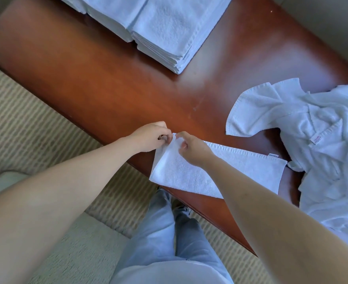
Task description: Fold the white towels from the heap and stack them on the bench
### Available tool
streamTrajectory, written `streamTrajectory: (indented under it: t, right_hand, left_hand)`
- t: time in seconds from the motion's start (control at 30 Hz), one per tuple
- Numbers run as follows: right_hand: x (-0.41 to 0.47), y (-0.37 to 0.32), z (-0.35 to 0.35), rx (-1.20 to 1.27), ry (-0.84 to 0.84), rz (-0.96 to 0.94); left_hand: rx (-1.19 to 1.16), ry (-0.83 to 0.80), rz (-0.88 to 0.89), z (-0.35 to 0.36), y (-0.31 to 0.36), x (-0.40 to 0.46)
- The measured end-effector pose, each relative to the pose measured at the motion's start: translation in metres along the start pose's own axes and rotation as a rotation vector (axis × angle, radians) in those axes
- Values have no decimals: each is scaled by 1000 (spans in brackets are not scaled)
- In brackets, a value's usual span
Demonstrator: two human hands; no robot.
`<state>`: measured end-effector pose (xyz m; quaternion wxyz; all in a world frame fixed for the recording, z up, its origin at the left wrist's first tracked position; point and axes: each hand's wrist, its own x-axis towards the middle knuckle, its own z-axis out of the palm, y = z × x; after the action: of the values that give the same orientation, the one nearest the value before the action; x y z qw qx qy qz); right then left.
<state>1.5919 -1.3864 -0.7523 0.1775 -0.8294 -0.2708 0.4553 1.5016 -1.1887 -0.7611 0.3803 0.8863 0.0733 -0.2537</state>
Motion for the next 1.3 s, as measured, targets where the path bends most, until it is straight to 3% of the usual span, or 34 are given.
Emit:
streamTrajectory:
  t: [0.33, 0.53, 0.9, 1.03, 1.17, 1.3]
  right_hand:
    - [-2, 4, 6, 37, 55, 19]
    - [-4, 3, 5, 31, 49, 22]
    - [-7, -1, 6, 6, 60, 31]
    - [-11, -1, 7, 4, 48, 7]
    - [-17, 0, 7, 7, 52, -19]
    - [-37, 15, -2, -13, 111, 10]
  left_hand:
    - [305, 75, 74, 0, -9, 2]
    - [155, 104, -67, -2, -9, -1]
    - [27, 224, -99, 7, -18, -6]
    - [-38, 404, -163, 18, -18, -9]
    - [212, 217, 10, 27, -20, -21]
    - [238, 235, -133, 26, -11, -25]
